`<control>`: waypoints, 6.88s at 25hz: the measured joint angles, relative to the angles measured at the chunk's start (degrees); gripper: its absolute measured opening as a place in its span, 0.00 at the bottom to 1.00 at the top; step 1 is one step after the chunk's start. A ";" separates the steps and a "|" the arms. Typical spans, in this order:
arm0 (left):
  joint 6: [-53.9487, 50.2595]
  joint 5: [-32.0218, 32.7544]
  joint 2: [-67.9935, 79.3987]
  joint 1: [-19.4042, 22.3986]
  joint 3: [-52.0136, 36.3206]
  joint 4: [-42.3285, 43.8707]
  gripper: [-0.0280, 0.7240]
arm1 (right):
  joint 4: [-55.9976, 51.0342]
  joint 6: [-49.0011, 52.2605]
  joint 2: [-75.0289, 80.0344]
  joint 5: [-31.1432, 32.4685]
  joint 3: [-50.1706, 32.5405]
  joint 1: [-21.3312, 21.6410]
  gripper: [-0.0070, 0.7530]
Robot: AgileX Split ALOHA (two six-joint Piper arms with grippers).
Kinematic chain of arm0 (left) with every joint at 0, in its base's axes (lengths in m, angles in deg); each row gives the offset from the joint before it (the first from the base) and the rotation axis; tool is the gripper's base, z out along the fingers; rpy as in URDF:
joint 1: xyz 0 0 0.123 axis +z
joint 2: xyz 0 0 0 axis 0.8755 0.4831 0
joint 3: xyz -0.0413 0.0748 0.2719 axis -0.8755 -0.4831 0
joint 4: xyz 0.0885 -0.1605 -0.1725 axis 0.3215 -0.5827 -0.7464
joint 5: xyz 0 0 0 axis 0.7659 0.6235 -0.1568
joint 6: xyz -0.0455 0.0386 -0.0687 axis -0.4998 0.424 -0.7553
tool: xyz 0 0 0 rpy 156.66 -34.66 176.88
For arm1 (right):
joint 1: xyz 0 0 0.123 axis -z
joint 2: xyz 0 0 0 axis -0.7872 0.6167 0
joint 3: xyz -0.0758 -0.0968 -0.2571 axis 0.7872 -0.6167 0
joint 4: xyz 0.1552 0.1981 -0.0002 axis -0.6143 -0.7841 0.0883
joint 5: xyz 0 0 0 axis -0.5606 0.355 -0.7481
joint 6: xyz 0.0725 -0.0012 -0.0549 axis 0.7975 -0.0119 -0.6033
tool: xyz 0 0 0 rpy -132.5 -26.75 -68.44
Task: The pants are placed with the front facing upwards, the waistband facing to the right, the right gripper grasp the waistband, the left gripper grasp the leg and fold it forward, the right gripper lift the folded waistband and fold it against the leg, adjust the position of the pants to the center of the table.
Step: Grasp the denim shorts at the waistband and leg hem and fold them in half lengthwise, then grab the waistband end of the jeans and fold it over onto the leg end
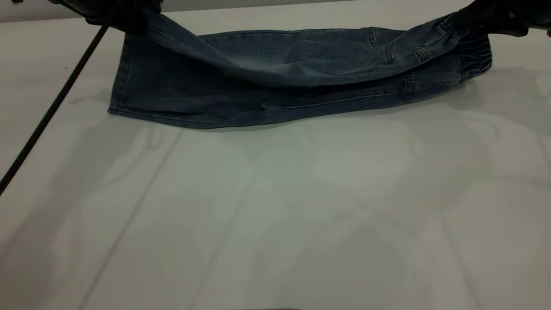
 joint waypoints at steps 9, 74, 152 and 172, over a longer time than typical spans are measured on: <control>1.25 -3.14 3.86 0.00 2.96 0.00 0.11 | -0.07 0.70 1.56 0.00 6.27 0.00 0.06; 5.59 33.38 4.46 -0.29 20.84 -2.53 0.80 | 24.63 45.77 19.87 12.75 25.01 9.78 0.79; -1.06 66.03 37.14 -3.07 63.87 12.88 0.80 | 16.99 31.45 5.98 29.42 29.27 -8.34 0.11; -1.00 66.03 34.96 -3.07 79.96 15.33 0.80 | 15.96 33.21 8.37 12.36 36.13 -23.55 0.11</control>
